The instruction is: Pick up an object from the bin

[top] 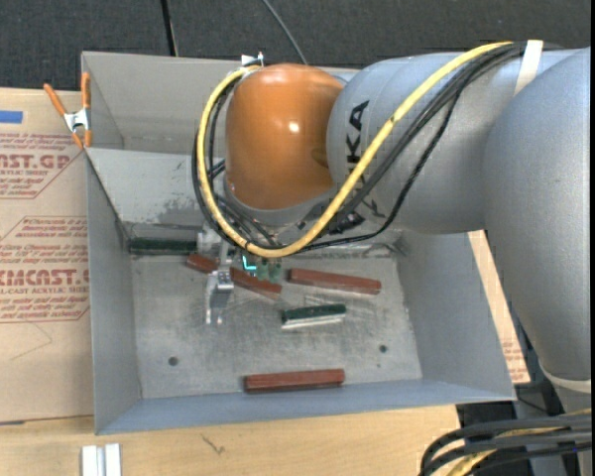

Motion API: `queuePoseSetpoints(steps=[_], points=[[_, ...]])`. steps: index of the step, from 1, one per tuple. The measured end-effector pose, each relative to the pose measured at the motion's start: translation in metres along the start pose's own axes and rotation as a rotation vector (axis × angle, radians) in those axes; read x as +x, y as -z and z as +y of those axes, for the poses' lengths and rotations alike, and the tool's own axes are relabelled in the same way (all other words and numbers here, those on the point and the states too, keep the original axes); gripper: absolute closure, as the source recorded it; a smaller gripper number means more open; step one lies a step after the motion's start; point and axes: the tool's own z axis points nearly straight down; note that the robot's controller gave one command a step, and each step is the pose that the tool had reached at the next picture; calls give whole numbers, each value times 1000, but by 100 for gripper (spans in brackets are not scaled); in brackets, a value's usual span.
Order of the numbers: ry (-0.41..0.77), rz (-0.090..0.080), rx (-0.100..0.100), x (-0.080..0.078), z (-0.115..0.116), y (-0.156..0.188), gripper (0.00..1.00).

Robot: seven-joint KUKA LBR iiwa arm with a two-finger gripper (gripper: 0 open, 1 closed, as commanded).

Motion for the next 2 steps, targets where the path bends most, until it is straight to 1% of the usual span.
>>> queuePoseSetpoints(steps=[1, 2], points=[[-1, -7, -1, -2, -1, 4, 0], [-21, -14, -4, -26, -34, -49, 0]])
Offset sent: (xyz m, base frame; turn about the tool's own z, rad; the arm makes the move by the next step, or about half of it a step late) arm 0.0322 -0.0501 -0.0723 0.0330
